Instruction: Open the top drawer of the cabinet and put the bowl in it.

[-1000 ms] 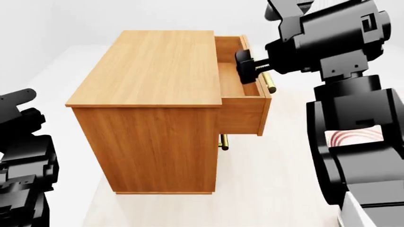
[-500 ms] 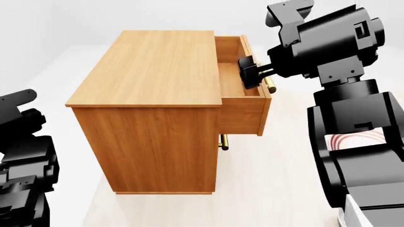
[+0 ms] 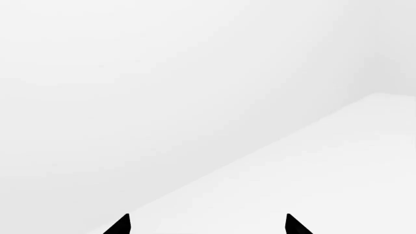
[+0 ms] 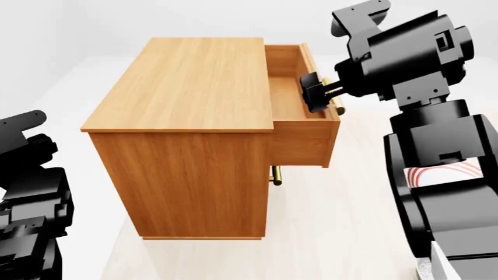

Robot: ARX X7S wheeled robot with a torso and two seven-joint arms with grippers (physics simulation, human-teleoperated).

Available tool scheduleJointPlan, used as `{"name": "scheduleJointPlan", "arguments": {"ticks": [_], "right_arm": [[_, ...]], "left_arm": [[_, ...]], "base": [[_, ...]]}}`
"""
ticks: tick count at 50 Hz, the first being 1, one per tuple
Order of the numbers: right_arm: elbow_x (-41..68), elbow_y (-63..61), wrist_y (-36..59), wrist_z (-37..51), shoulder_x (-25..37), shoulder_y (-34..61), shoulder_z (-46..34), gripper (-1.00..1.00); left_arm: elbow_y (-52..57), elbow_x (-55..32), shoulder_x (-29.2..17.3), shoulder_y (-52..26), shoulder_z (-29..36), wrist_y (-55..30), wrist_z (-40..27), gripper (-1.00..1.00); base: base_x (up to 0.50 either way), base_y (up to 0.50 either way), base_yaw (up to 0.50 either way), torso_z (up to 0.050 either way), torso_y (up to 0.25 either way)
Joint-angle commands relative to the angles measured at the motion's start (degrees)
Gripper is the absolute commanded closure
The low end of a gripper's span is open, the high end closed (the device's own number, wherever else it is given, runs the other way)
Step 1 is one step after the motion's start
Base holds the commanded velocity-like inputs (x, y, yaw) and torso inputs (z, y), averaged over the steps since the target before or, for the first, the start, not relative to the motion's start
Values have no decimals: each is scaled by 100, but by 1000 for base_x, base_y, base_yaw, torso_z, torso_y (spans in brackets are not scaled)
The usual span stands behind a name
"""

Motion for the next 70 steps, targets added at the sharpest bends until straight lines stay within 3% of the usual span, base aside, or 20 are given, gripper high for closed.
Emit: {"name": "scheduleJointPlan", "arguments": {"ticks": [1,70], "right_arm": [[-189,75,-133,87,117,-35,-231,-100],[-305,973,-805,476,754,202,-383,-100]], "left_arm": [[0,0,4,5,-6,6,3,-100],[0,-1,17,34,-37,11,15,-100]], "base": [[0,0,0,0,0],[0,0,0,0,0]]}}
